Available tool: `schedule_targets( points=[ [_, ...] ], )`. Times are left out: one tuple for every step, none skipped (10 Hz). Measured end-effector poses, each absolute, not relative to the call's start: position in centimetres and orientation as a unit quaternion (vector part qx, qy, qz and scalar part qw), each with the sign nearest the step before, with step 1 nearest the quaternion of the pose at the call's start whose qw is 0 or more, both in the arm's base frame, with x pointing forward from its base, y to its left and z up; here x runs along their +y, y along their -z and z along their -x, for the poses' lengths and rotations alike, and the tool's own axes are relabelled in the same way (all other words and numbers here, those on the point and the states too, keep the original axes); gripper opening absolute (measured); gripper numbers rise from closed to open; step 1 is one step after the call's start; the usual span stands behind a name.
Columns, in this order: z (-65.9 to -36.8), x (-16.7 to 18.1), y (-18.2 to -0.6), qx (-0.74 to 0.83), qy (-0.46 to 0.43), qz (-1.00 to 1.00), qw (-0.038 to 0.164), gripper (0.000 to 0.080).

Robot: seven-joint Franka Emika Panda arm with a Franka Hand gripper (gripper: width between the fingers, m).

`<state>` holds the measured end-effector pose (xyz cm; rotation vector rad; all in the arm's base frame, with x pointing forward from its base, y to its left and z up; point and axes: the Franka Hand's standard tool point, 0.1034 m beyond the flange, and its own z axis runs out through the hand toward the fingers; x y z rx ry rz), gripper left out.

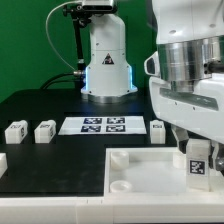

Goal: Assemble one leg

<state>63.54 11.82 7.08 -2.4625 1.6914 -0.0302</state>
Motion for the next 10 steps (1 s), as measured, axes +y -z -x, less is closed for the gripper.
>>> schedule_targets(
  points=[
    [-63.53, 11.81, -7.09, 0.531, 0.013, 0.844, 0.076, 0.0649],
    [-63.39, 11.78, -7.27, 0.430, 0.006, 0.902, 0.050, 0.0649],
    [-63.92, 12.04, -7.60, 0.340, 0.013, 0.940, 0.037, 0.0649],
    [-63.91, 12.48, -7.64, 0.284, 0.018, 0.958, 0.029, 0.0649],
    [-63.91, 12.31, -7.59, 0.291, 0.018, 0.956, 0.030, 0.0647],
    [-63.91, 12.31, -7.58, 0.302, 0.018, 0.953, 0.030, 0.0545],
    [-63.91, 12.30, -7.58, 0.302, 0.018, 0.953, 0.030, 0.0368],
    [-63.77, 12.08, -7.47, 0.331, 0.015, 0.943, 0.029, 0.0295],
    [-63.75, 12.08, -7.44, 0.393, 0.012, 0.919, 0.030, 0.0295],
    [-63.77, 12.00, -7.46, 0.446, 0.011, 0.895, 0.031, 0.0295]
  ],
)
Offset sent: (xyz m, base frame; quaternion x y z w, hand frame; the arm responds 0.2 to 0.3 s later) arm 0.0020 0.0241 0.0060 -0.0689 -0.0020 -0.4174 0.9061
